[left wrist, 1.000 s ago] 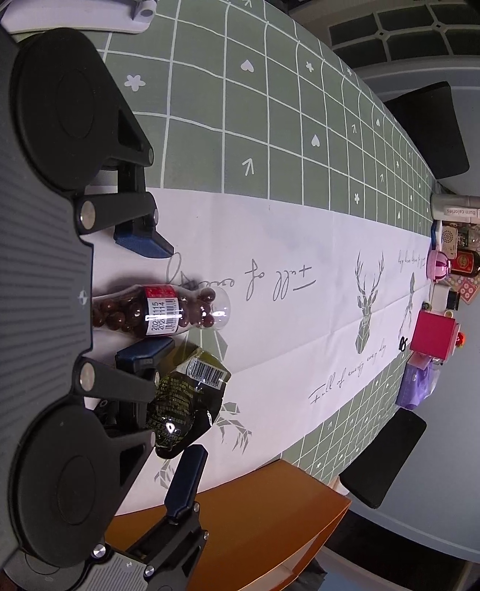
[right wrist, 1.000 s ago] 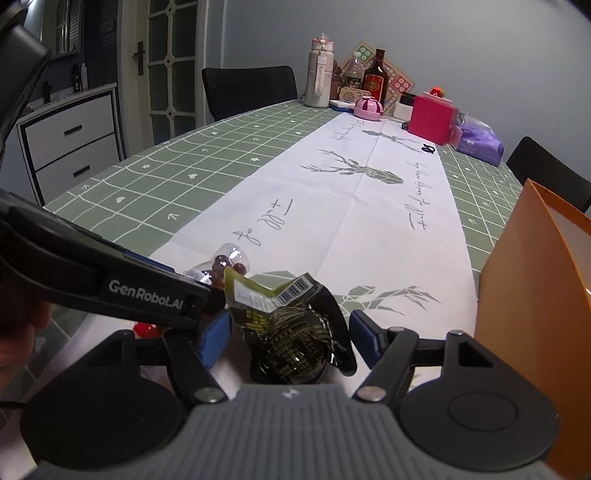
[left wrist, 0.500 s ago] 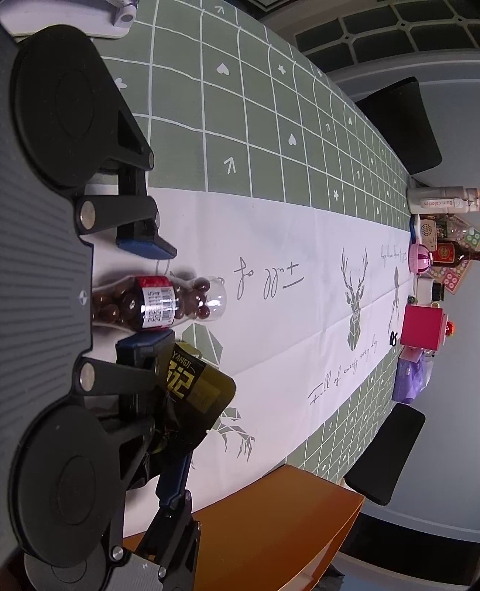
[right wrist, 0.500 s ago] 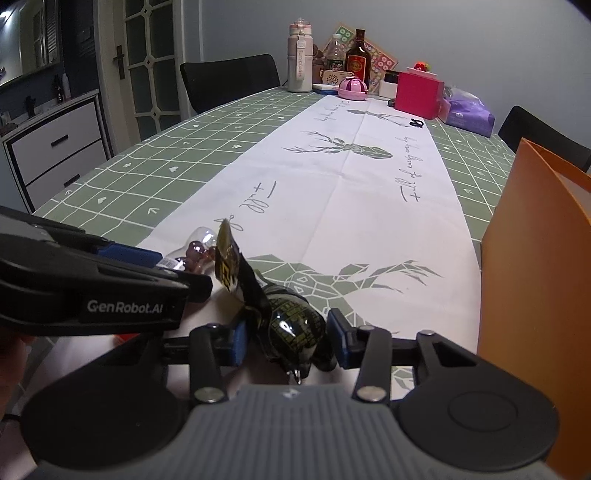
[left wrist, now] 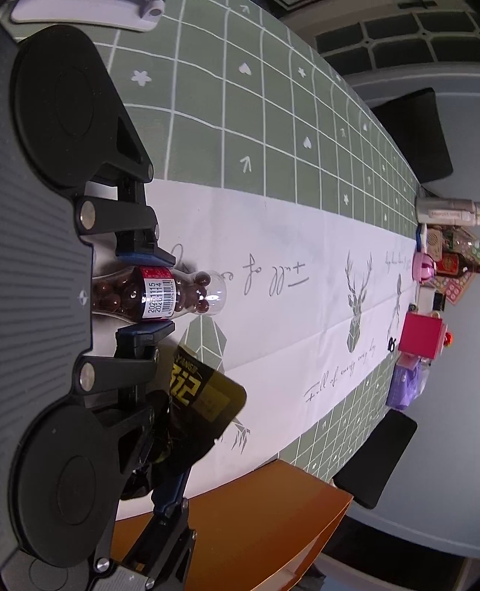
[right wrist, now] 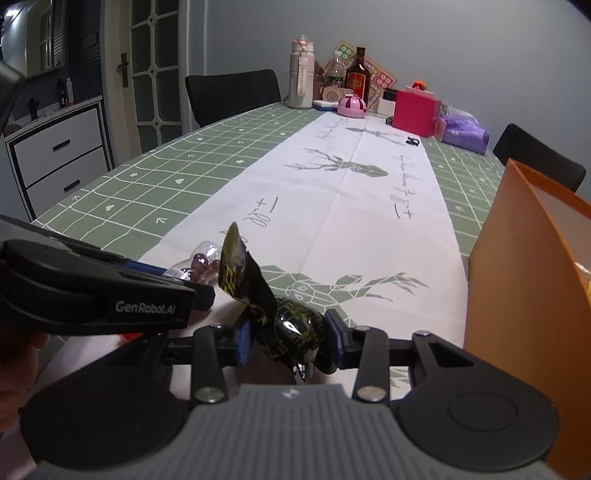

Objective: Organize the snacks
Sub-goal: 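Lift both held items and carry them over the orange box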

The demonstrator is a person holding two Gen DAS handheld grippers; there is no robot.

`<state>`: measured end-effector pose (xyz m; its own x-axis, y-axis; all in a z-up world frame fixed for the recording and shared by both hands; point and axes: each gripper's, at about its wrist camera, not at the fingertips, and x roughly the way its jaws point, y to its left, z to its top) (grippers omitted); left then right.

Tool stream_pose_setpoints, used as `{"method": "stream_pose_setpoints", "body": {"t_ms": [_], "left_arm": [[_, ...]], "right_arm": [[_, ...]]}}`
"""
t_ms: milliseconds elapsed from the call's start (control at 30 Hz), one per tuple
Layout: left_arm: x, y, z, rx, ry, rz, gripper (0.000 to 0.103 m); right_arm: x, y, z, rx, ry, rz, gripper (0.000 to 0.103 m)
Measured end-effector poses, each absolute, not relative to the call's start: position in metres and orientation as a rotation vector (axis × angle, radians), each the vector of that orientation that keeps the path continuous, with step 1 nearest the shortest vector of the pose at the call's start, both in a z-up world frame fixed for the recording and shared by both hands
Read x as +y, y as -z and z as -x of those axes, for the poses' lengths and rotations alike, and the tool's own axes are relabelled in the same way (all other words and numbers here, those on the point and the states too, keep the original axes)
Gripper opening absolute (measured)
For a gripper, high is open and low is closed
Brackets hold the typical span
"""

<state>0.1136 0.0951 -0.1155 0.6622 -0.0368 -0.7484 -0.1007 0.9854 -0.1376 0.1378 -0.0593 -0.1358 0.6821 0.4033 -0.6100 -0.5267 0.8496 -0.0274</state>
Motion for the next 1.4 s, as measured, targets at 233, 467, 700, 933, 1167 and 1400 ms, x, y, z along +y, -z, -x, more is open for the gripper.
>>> {"method": "stream_pose_setpoints", "body": {"t_ms": [233, 467, 700, 933, 1167, 1400], "left_arm": [[0.093, 0.104, -0.104, 0.843, -0.053, 0.186, 0.034], [0.088, 0.087, -0.093, 0.839, -0.061, 0.204, 0.034], [0.076, 0.062, -0.085, 0.827, -0.04, 0.185, 0.034], [0.057, 0.031, -0.082, 0.809, -0.001, 0.122, 0.034], [0.035, -0.002, -0.085, 0.759, 0.059, 0.094, 0.034], [-0.001, -0.019, -0.099, 0.753, 0.161, 0.052, 0.034]], "right_arm": [[-0.066, 0.126, -0.134, 0.665, -0.5, 0.178, 0.039], [-0.078, 0.102, -0.12, 0.64, -0.509, 0.147, 0.039], [-0.09, 0.076, -0.106, 0.639, -0.533, 0.157, 0.039], [-0.107, 0.045, -0.096, 0.608, -0.574, 0.2, 0.039], [-0.135, 0.018, -0.103, 0.597, -0.562, 0.236, 0.039], [-0.167, 0.009, -0.123, 0.664, -0.52, 0.291, 0.039]]}}
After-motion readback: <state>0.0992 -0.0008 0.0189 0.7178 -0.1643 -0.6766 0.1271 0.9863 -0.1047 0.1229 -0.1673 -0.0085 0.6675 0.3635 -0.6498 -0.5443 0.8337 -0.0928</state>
